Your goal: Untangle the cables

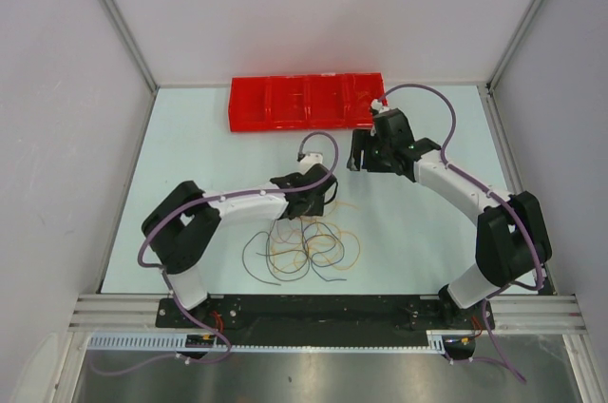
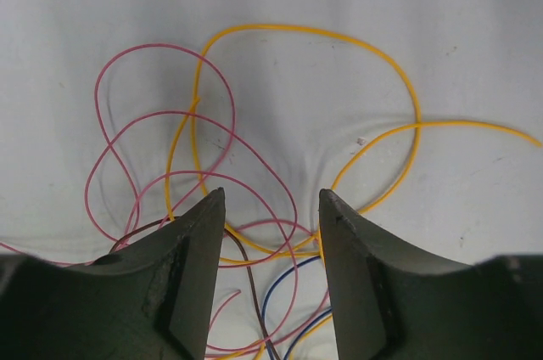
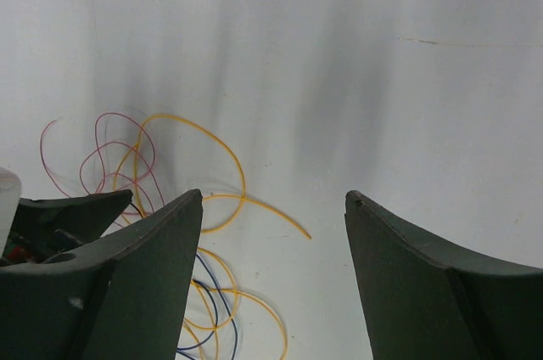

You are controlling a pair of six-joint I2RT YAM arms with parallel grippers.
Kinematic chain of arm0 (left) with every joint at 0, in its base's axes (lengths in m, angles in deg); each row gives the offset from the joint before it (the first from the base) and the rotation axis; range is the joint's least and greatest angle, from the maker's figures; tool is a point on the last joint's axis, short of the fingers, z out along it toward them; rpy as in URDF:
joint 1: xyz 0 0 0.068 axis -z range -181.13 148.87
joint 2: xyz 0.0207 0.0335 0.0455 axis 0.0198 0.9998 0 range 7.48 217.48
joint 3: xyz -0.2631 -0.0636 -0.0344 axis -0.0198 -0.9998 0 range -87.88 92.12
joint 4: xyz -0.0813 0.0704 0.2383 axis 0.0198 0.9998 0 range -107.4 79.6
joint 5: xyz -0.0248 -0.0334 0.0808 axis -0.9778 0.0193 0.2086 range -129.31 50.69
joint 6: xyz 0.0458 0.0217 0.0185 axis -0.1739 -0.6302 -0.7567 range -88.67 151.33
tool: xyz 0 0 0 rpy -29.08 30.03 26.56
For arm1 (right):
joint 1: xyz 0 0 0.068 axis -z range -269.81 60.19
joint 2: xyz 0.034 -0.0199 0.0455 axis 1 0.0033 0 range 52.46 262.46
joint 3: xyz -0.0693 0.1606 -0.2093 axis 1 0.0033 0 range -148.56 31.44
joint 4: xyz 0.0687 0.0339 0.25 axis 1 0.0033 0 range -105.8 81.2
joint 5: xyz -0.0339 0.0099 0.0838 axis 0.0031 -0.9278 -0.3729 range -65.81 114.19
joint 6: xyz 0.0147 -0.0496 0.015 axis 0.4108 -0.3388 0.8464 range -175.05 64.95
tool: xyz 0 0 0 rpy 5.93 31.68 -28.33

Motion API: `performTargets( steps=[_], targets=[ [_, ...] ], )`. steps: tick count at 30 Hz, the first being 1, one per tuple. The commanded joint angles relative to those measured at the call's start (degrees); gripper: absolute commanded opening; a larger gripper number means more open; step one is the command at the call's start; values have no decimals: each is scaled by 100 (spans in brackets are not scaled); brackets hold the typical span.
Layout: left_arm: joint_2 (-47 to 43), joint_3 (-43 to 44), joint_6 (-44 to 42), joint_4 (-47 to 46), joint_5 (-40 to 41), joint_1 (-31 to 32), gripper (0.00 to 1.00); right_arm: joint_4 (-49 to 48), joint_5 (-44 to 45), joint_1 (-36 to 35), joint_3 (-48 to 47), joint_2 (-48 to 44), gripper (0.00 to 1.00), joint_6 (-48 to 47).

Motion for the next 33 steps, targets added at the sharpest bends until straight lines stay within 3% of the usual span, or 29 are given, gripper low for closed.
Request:
performTargets(
  steps=[1, 6, 10, 11, 14, 20, 27, 30, 33],
  targets=[
    [126, 224, 144, 7, 237, 35, 51, -170, -81, 13, 34, -20, 72, 48],
    [320, 277, 267, 148, 352, 43, 35, -178, -81, 22, 34, 15, 72, 39],
    [329, 251, 171, 25, 273, 35, 2, -196, -73, 22, 34, 59, 72, 39],
    [329, 259, 162, 24, 290, 35, 1, -205, -64, 22, 34, 60, 72, 48],
    [154, 303, 65, 86, 316, 35, 0, -205, -55, 39, 34, 95, 72, 30],
    [-1058, 900, -557, 867, 396, -27, 0, -266, -195, 48, 43, 42, 71, 65],
    [-2342, 2716, -1296, 1738, 1, -343, 0, -459, -538, 75, 78, -186, 70, 171],
    [-2843, 3194, -1806, 1555, -524, -343, 0, -538, -801, 188, 78, -379, 70, 276],
    [-3397, 2977, -2140, 1150, -808, -343, 0, -635, -1004, 268, 78, -660, 70, 391]
  ],
)
